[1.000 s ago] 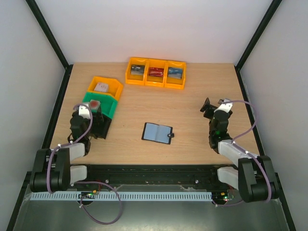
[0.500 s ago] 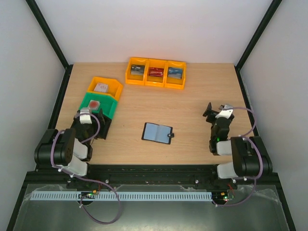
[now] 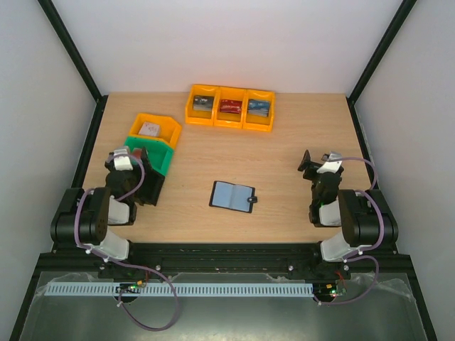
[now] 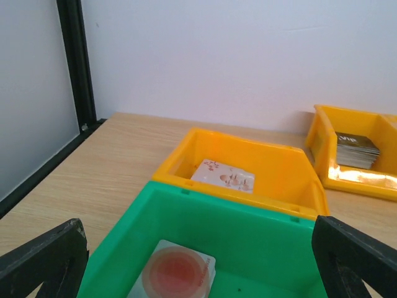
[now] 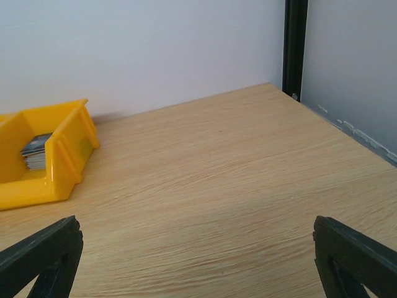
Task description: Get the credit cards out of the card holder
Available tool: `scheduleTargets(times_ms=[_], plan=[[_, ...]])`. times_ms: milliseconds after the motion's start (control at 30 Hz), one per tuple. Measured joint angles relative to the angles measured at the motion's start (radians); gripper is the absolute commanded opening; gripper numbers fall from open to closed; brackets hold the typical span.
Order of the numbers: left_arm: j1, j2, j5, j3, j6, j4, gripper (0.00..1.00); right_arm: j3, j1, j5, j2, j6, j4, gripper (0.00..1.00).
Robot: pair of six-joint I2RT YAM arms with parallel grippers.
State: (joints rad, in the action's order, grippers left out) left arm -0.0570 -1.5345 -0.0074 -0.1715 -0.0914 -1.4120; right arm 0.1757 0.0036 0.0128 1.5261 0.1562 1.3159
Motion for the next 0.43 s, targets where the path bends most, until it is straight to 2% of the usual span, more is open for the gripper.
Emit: scheduleTargets(times_ms=[167, 433], plan=[[0.01, 0.0, -0.054, -0.025, -0.01, 0.047, 1.0, 0.011, -0.011, -0.022, 0.0, 0.0, -0.008, 0.99], [0.013, 0.0, -0.064, -0.025, -0.011, 0.064, 1.0, 0.014, -0.019, -0.046, 0.0, 0.0, -0.011, 0.99]])
